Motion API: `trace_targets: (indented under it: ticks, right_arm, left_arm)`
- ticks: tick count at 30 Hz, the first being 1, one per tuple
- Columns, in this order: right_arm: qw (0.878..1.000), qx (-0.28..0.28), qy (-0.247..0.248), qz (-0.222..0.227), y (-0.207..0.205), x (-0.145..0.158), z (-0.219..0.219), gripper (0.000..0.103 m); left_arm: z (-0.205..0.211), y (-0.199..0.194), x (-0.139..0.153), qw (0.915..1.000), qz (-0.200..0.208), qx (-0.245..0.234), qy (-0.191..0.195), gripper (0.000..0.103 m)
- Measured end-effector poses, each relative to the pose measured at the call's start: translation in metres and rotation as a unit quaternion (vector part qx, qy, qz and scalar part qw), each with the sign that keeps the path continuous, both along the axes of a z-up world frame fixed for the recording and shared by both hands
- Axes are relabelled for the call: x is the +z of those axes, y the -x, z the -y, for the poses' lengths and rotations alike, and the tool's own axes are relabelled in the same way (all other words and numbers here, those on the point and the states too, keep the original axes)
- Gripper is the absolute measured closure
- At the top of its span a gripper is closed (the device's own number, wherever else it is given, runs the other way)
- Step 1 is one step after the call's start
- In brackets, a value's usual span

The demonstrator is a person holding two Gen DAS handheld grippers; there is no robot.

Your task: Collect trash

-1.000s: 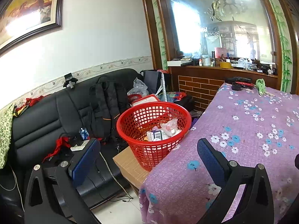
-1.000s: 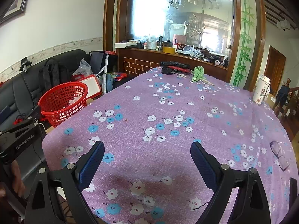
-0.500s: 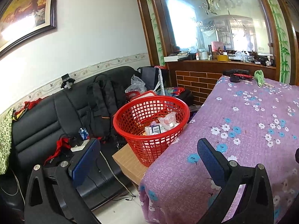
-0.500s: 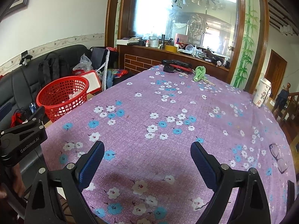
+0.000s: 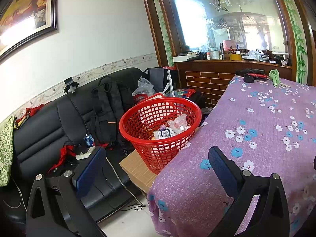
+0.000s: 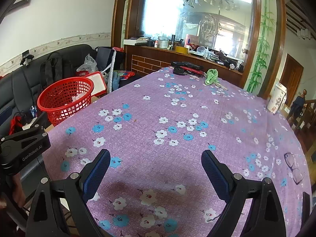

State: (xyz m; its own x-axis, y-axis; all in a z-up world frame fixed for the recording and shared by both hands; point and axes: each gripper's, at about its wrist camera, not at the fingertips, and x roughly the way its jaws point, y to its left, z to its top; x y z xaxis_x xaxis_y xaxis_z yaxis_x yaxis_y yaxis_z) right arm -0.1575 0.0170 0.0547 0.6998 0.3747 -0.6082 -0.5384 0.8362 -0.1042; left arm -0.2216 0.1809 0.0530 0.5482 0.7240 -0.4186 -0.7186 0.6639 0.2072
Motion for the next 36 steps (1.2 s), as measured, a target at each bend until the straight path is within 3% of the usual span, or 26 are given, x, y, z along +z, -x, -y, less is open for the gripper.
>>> trace_targets:
  ticks: [36]
  right_arm:
    - [1.000, -0.004, 0.004, -0.005, -0.0038, -0.0020, 0.0019, 0.007]
  left_arm:
    - [-0.0060, 0.0021, -0.0064, 1.0000, -0.007, 0.004, -0.006, 0.000]
